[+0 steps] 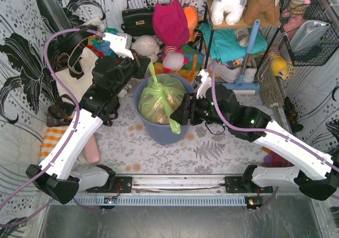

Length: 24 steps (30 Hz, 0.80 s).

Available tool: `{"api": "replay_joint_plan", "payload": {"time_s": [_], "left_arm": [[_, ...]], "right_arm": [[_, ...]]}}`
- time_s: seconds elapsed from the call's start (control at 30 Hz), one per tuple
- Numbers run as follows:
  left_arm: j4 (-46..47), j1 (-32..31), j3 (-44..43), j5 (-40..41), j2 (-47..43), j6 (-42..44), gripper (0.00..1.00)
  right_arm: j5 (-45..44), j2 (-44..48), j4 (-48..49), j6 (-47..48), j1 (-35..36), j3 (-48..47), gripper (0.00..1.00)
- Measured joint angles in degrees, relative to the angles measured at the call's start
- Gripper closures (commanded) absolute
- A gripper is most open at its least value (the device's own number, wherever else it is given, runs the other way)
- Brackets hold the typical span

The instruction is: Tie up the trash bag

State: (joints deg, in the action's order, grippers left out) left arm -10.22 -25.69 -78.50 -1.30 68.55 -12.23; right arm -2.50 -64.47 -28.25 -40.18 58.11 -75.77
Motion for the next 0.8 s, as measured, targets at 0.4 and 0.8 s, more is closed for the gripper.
{"api": "replay_joint_plan", "payload": {"time_s": [0.4,0.8], "left_arm": [[0.0,0.0,1.7,-1.3,0.0,-0.8,1.0],[-1.0,0.0,-4.0,0.7,2.6,0.2,1.0]], "right_arm": [[3.3,-5.4,1.4,0.7,0.0,1.3,0.72],[2.2,-4.5,6.3,3.9,0.0,0.0,1.0]]}}
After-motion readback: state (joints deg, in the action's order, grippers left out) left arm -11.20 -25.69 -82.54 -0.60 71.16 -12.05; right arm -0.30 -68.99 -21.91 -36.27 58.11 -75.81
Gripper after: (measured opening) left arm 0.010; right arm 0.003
